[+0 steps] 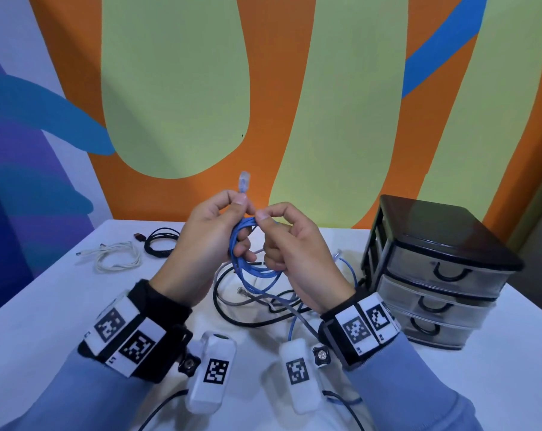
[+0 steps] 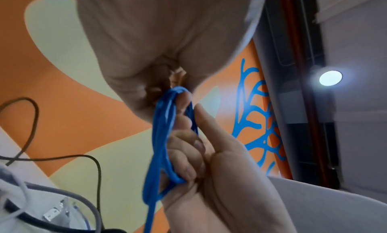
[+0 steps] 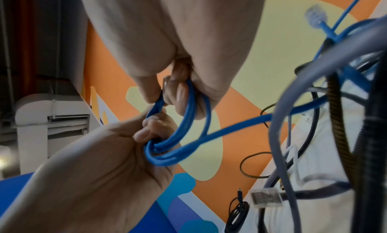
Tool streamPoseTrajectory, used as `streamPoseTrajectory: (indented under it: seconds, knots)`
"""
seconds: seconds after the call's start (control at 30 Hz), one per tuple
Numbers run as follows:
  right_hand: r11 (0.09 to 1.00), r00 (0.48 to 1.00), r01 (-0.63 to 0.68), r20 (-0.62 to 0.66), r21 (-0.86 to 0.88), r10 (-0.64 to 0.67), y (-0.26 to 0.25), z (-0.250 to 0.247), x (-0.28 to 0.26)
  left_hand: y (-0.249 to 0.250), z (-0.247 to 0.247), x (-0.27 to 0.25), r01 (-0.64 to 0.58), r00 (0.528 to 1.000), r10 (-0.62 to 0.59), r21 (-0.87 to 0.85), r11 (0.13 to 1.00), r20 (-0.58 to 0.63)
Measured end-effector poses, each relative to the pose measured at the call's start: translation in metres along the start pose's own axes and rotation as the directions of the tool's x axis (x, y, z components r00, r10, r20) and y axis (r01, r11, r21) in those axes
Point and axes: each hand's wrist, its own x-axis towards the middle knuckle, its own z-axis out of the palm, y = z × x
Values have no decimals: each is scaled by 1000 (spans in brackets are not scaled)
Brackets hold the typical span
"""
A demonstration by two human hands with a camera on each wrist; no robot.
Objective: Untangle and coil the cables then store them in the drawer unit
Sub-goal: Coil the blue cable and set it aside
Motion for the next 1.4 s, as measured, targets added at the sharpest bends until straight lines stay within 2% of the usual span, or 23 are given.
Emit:
streamPoseTrajectory:
  seconds: [0.1, 0.3, 0.4, 0.5, 0.53, 0.6, 0.63, 0.7, 0.73, 0.8, 0.87, 0.93, 1.03, 1.17, 1.23, 1.33, 1.4]
  knots:
    - [999, 999, 39, -12, 26, -39, -2, 3, -1, 0, -2, 3, -17, 991, 12, -41, 999, -135]
    - [994, 996, 67, -55, -91, -72, 11, 6, 1, -6, 4, 3, 88, 995, -92, -126, 988, -24]
    - [974, 986, 126, -88, -188, -145, 10, 8, 0, -8, -1, 8, 6, 986, -39, -195, 981, -164]
    - [931, 966, 183, -119, -315, -230, 0, 3, -2, -4, -20, 15, -132, 929, 28, -260, 956, -368]
    - [942, 978, 165, -78, -292, -195, -2, 1, -2, -1, -27, 17, -174, 905, 39, -285, 942, -424]
    - [966, 999, 27, 48, -257, -16, -6, 3, -7, 2, -35, 18, -246, 864, 50, -333, 910, -501]
    - [954, 988, -79, 106, -290, 114, -5, 6, -9, 4, -38, 18, -276, 851, 55, -354, 894, -523]
    - [897, 918, -290, 170, -332, 360, 0, 14, -12, 6, -38, 18, -313, 841, 59, -395, 863, -538]
    - [884, 887, -371, 175, -284, 428, 4, 17, -11, 6, -37, 17, -318, 846, 56, -417, 852, -530]
    - [885, 874, -466, 141, -24, 464, 11, 17, -6, 5, -33, 18, -291, 872, 32, -464, 837, -488]
    - [859, 905, -422, 79, 289, 418, 11, 11, 0, 1, -29, 17, -222, 907, -1, -481, 848, -421]
    - [837, 935, -315, -3, 448, 354, 10, 5, 4, -5, -24, 17, -147, 935, -19, -434, 889, -355]
    - [835, 957, -202, -78, 512, 279, 9, 0, 7, -10, -16, 16, -87, 950, -48, -408, 909, -309]
    - [823, 962, -128, -131, 554, 239, 8, 0, 8, -9, -19, 18, -65, 940, -80, -404, 912, -331]
    - [808, 960, -176, -85, 562, 268, 10, 1, 7, -10, -21, 19, -56, 934, -98, -410, 910, -345]
    - [789, 955, -283, 80, 546, 287, 12, 6, 2, -12, -20, 19, -62, 930, -101, -421, 905, -353]
    - [769, 958, -278, 107, 576, 266, 11, 8, 1, -15, -16, 19, -46, 938, -102, -409, 911, -333]
